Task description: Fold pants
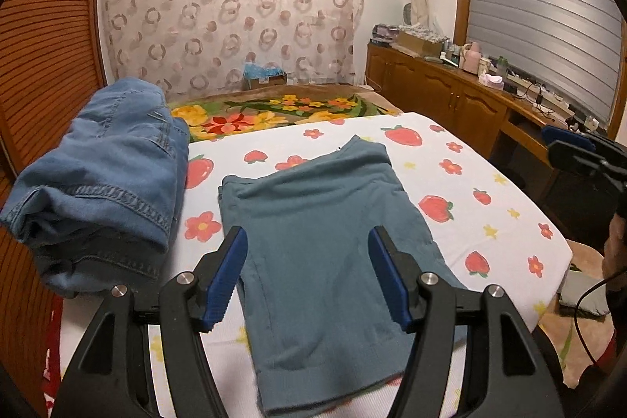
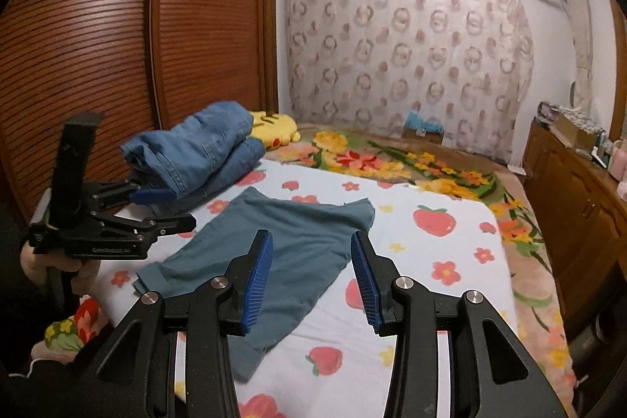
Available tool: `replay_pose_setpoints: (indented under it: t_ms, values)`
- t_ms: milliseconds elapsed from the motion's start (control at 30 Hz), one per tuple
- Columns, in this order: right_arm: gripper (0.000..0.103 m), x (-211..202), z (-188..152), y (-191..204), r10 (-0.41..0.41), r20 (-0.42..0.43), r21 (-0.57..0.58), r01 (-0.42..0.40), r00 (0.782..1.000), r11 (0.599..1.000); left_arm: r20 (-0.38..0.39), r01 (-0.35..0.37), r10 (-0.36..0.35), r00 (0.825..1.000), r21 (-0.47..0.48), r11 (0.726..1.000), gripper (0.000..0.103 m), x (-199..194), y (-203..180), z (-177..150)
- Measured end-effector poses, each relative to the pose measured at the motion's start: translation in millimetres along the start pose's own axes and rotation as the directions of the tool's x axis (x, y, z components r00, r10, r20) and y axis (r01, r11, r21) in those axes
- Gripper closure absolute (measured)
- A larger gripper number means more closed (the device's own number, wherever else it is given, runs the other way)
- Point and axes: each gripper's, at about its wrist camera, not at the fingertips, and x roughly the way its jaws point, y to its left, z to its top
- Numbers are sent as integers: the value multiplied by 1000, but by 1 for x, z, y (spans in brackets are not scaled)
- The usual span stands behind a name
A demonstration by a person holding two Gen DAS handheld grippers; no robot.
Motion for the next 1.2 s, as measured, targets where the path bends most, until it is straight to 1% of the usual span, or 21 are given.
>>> replay_pose_setpoints:
  t_ms: [100, 167, 333, 467, 567, 733, 833, 1000, 1067, 1200]
  values:
    - [60, -11, -8, 3, -6, -2, -3, 6, 1000, 1000, 5, 1, -1, 1000, -5, 1000, 38, -9, -1, -5]
    - [60, -11, -14, 6, -21, -1, -15, 21, 1000, 1000, 8, -11, 12, 1000, -5, 1000, 38, -14, -1, -10]
    - [60, -9, -33, 18, -3, -36, -15, 2, 999, 1000, -14, -24, 24, 1000, -18, 1000, 38, -19, 2, -26]
    - [60, 4, -44, 21, 4, -68, -13, -5, 998, 1000, -41, -39, 38, 998, -20, 999, 38, -17, 6, -39]
    - [60, 15, -49, 23, 1, -77, -23, -3, 997, 1000, -58, -44, 42, 997, -25, 999, 38, -15, 7, -46]
    - [60, 25, -51, 25, -37, -81, -56, 32, 996, 998, -78, -51, 48, 996, -33, 998, 38, -9, 10, -56]
    - [60, 28, -50, 25, -44, -89, -60, 38, 995, 997, -87, -51, 48, 995, -34, 998, 38, -6, 9, -61]
    - [60, 30, -47, 23, -7, -97, -34, 4, 995, 999, -104, -55, 51, 993, -37, 998, 38, -5, 9, -72]
    - [60, 31, -47, 21, 14, -112, -16, -16, 994, 1000, -112, -56, 51, 992, -41, 998, 38, -5, 10, -77]
    - [60, 33, -54, 19, 42, -132, 23, -39, 990, 999, -127, -63, 56, 990, -53, 997, 38, -6, 13, -85]
